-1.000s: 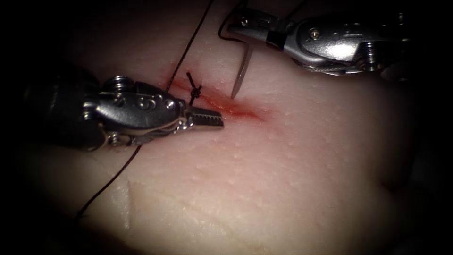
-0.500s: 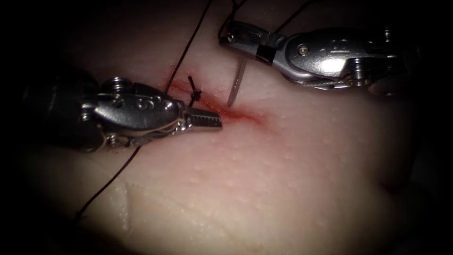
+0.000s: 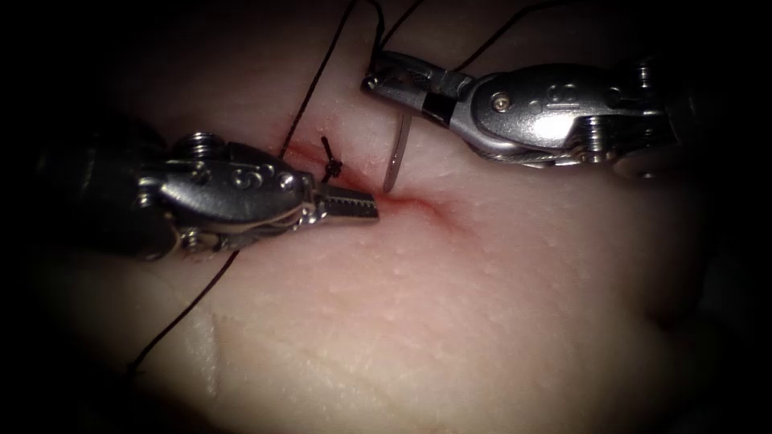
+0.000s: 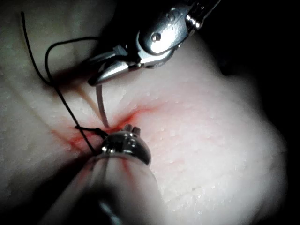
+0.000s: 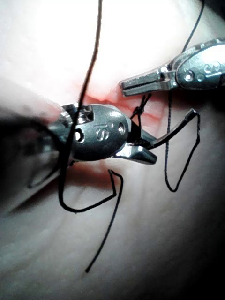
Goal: Wound Closure
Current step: Right hand pushes needle through skin above cut
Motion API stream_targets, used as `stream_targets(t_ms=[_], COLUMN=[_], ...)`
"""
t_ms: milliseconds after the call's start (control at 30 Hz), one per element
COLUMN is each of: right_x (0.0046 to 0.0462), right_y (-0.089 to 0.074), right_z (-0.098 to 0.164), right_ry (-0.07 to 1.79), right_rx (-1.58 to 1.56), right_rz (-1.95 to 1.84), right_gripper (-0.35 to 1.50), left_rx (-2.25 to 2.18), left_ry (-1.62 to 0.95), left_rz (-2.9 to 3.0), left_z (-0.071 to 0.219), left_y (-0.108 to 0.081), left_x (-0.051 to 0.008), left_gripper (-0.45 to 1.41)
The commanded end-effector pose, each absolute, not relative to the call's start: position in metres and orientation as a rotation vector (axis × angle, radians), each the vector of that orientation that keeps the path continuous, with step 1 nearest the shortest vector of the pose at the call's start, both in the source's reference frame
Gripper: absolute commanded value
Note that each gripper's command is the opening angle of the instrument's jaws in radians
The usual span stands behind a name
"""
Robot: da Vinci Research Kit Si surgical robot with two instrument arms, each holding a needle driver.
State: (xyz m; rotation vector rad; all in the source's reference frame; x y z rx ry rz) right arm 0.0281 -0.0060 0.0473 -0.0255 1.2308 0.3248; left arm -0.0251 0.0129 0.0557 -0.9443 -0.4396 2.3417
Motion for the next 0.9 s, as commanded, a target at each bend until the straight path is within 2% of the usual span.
stream_targets(t_ms=[33,900], right_x=[0.0289,0.0294], right_y=[-0.0069,-0.0096], right_z=[0.0477,0.0491], right_ry=[1.234,1.226], right_rx=[-0.024,-0.017], right_rz=[0.322,0.293], right_gripper=[-0.35,-0.35], left_rx=[-0.942,-0.945], left_ry=[-0.445,-0.441], left_rz=[2.342,2.349], left_z=[0.0562,0.0562], left_y=[0.0121,0.0119], left_x=[-0.0256,-0.0254], left_gripper=[0.00,-0.01])
